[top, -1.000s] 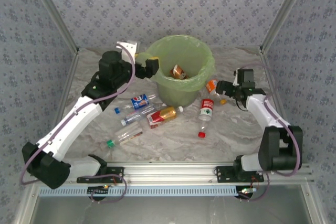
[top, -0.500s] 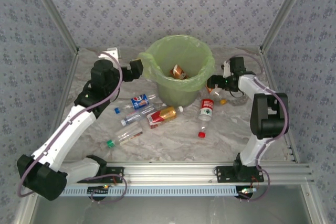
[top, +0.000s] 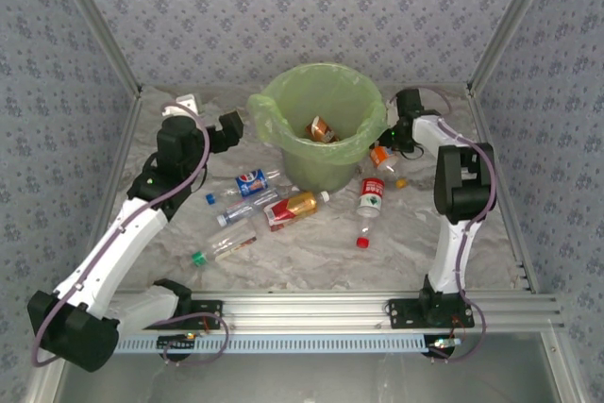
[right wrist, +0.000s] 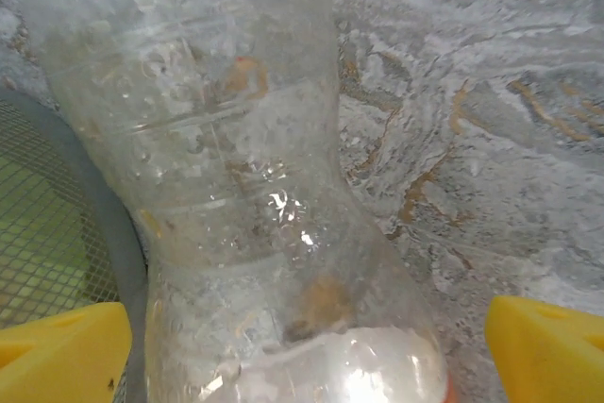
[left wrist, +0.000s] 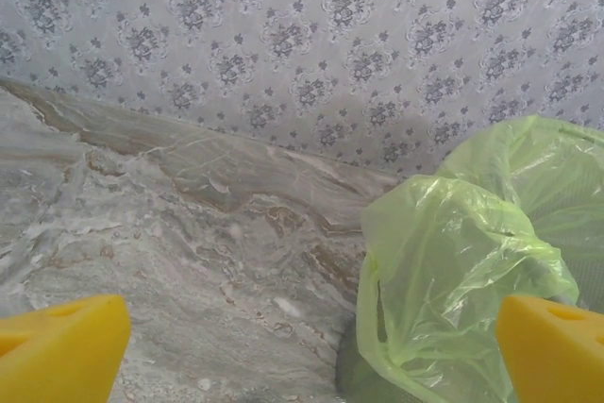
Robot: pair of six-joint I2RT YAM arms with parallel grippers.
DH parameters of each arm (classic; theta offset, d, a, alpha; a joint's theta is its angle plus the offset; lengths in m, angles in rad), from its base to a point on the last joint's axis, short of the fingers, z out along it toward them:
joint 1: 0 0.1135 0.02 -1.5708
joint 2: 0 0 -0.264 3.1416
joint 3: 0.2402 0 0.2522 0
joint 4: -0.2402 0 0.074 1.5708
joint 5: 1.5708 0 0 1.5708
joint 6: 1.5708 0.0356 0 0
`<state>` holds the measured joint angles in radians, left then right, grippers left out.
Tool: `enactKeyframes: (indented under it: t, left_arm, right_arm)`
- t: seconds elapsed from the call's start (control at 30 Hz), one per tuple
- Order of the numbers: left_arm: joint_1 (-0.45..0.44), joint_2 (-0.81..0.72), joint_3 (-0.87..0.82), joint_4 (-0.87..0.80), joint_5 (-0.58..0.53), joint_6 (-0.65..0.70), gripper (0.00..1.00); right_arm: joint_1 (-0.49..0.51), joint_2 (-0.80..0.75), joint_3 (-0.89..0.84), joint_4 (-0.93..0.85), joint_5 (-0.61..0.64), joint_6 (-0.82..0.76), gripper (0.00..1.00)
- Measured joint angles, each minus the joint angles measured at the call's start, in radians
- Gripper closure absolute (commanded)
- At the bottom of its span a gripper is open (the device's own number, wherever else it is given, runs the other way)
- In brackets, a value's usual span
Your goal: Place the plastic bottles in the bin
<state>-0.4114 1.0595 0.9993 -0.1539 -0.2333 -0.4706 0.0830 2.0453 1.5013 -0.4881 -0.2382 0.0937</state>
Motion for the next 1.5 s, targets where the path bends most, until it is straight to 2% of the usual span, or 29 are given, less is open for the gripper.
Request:
enactKeyframes:
  t: [0.23,0.53,0.87,1.03,1.27,1.5]
  left_arm:
    - [0.000,-0.008,-0.008,-0.003,0.000,-0.002,0.01]
    - [0.000,-0.009,-0.009,-0.003,0.000,-0.001,0.01]
    - [0.001,-0.009,-0.014,-0.007,0.000,-0.002,0.01]
    - [0.002,-0.008,-0.017,-0.008,0.000,-0.002,0.01]
    - [0.006,-0.008,-0.024,-0.018,-0.013,-0.002,0.01]
    - [0.020,-0.008,-0.028,-0.032,-0.022,-0.013,0.01]
  right_arm:
    - [0.003,0.071,0.072,-0.038,0.020,0.019,0.03]
    - [0.002,0.098,0.113,-0.076,0.180,0.102,0.06]
    - [0.006,0.149,0.187,-0.162,0.253,0.153,0.09]
    - [0.016,0.194,0.262,-0.209,0.282,0.165,0.18]
    - [0.023,0.198,0.270,-0.223,0.291,0.174,0.33]
    - [0.023,0.116,0.139,-0.142,0.325,0.177,0.44]
